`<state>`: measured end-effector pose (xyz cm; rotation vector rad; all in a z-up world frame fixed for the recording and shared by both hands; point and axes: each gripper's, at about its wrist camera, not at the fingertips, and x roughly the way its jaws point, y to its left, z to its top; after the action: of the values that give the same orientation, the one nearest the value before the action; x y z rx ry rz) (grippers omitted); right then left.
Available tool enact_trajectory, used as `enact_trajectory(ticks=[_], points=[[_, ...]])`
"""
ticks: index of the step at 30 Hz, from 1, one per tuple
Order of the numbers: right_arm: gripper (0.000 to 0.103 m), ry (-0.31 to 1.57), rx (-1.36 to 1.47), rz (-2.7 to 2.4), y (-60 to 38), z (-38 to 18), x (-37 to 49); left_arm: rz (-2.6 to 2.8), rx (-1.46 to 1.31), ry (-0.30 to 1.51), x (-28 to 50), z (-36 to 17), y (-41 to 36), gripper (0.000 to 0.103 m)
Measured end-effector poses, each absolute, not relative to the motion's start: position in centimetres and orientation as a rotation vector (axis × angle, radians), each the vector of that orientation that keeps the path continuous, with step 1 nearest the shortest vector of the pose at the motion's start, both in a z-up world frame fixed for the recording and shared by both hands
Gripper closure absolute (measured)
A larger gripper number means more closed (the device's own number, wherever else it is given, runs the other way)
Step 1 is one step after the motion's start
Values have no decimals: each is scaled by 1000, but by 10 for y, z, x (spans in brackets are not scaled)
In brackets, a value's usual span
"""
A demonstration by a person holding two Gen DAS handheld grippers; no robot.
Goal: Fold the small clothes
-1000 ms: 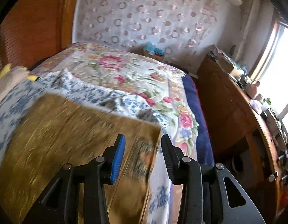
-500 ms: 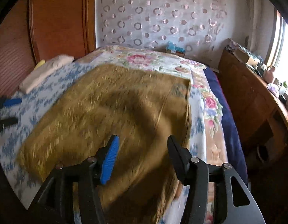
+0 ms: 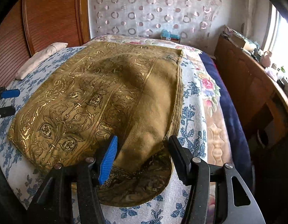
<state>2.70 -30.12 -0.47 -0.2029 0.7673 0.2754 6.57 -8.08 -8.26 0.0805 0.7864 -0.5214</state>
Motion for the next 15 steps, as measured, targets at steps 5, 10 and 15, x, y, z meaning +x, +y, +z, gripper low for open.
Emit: enact_trajectory(ticks=[5, 10, 15], points=[[45, 758, -202, 260, -280, -9, 11, -547, 97, 822, 64, -88, -90, 53], [45, 734, -203, 302, -264, -5, -2, -565, 129, 863, 62, -94, -97, 59], [45, 719, -198, 340, -253, -1, -20, -614, 120, 881, 57, -93, -101, 73]])
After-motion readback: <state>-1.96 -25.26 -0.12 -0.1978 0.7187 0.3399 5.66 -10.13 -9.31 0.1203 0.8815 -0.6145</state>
